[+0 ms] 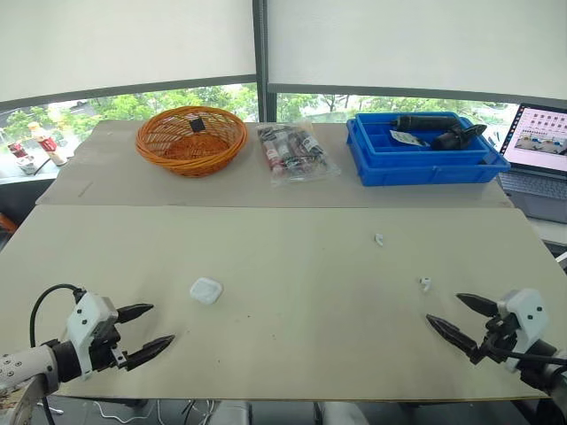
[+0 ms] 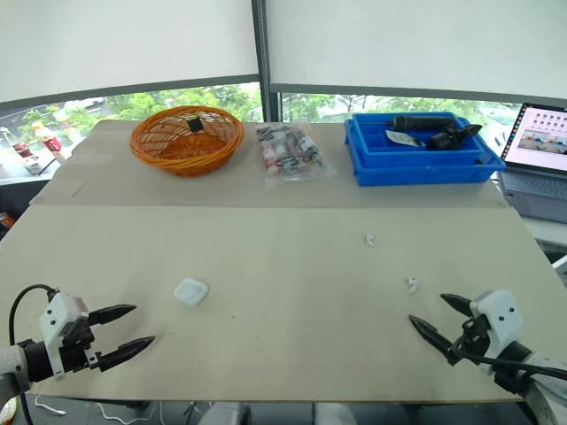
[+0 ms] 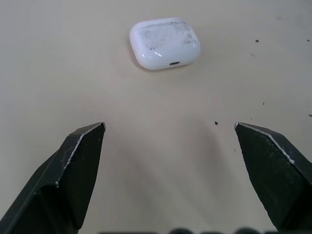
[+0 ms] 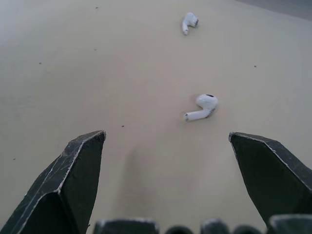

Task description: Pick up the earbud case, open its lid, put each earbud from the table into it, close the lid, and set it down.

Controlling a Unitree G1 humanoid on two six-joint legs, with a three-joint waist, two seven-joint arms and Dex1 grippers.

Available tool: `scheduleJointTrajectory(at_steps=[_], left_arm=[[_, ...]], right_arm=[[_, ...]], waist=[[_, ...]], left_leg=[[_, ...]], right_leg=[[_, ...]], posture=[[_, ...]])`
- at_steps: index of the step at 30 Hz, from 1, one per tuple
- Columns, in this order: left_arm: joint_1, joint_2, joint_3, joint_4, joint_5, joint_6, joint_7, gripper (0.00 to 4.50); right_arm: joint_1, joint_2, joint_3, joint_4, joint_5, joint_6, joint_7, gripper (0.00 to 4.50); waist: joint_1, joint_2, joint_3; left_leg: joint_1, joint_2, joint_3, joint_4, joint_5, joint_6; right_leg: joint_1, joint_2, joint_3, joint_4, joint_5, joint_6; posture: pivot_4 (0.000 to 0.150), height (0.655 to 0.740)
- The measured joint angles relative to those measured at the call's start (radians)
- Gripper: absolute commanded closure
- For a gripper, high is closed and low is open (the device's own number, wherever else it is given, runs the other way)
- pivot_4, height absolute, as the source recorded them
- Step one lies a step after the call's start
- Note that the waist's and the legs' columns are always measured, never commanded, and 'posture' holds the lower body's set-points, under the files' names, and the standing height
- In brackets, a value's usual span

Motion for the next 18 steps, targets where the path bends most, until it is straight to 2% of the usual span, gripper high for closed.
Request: scheduleJointTrajectory(at_steps=[4,11,18], left_arm=[[-0.035,-0.049,-0.034,-0.044,0.005,0.04,0.08,0.0],[-0.114,-0.149,-0.16,-0.077,0.056,0.111,0.248,0.0],[-0.196,-0.211,-0.243,-0.075,0.123,0.118,0.347,0.0]], right_arm=[[-0.024,-0.013,0.017,-0.085,0.02,0.039,0.001,0.02],[-0.159,-0.064,0.095,-0.263,0.119,0.17,-0.003,0.02],[-0.22,-0.087,0.138,-0.295,0.156,0.234,0.0,0.02]], waist=[[-0.001,0.0,0.0],[0.003,0.0,0.0],[0.025,0.0,0.0]], left_leg=[[0.0,0.0,0.0,0.0,0.0,0.0],[0.0,0.0,-0.001,0.0,0.0,0.0],[0.0,-0.001,-0.002,0.001,0.0,0.0]], right_leg=[[0.0,0.0,0.0,0.0,0.0,0.0],[0.0,0.0,-0.001,0.0,0.0,0.0],[0.001,-0.001,-0.001,0.0,0.0,0.0]], posture=[[0.15,0.7054],[0.15,0.7054],[0.15,0.7054]])
